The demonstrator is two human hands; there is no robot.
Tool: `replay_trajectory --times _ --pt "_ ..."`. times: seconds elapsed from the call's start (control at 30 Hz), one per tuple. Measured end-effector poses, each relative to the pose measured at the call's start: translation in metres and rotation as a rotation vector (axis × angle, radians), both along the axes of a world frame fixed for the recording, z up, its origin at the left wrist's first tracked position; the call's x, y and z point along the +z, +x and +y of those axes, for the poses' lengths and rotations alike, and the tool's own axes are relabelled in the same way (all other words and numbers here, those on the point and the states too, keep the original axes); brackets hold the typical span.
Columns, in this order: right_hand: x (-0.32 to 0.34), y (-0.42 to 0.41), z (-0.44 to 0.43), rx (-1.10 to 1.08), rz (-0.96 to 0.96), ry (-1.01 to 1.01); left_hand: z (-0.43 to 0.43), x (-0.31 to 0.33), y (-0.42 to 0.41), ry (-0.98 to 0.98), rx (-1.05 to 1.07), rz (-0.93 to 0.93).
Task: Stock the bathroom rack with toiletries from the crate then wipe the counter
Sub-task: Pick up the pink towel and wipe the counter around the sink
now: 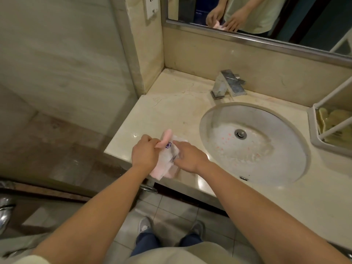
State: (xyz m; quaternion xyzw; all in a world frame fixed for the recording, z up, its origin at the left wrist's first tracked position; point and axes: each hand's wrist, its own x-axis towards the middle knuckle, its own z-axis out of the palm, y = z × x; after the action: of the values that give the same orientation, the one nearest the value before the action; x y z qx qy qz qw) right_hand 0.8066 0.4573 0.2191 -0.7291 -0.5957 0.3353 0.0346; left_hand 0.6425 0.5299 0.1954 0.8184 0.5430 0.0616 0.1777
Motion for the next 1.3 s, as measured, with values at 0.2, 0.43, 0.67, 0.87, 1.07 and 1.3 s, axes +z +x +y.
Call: replay_trajectory --times 0.2,0.43,0.67,0.87,1.07,1.3 --pt "0.012 0.024 -0.007 -0.07 0.128 0.138 0.0 0.035 0.041 -0.129 -0.005 -0.291" --pt "0.041 0.069 -0.019 -0.205 0.265 0.352 0.007 0.08 0.106 -0.234 -0.087 -0.461" --pt "0.06 0.112 -0.039 -0.44 0.34 0.456 -0.003 0.11 0.169 -0.18 -0.271 -0.421" --pt "0.072 0.146 -0.052 -0.635 0.307 0.519 -0.005 0.116 0.213 -0.217 -0.282 -0.367" --pt "0.08 0.172 -0.07 -0.892 0.301 0.593 -0.002 0.11 0.238 -0.405 -0.324 -0.438" --pt "0.081 0.201 -0.078 -1.187 0.417 0.584 -0.019 0.101 0.281 -0.603 -0.413 -0.607"
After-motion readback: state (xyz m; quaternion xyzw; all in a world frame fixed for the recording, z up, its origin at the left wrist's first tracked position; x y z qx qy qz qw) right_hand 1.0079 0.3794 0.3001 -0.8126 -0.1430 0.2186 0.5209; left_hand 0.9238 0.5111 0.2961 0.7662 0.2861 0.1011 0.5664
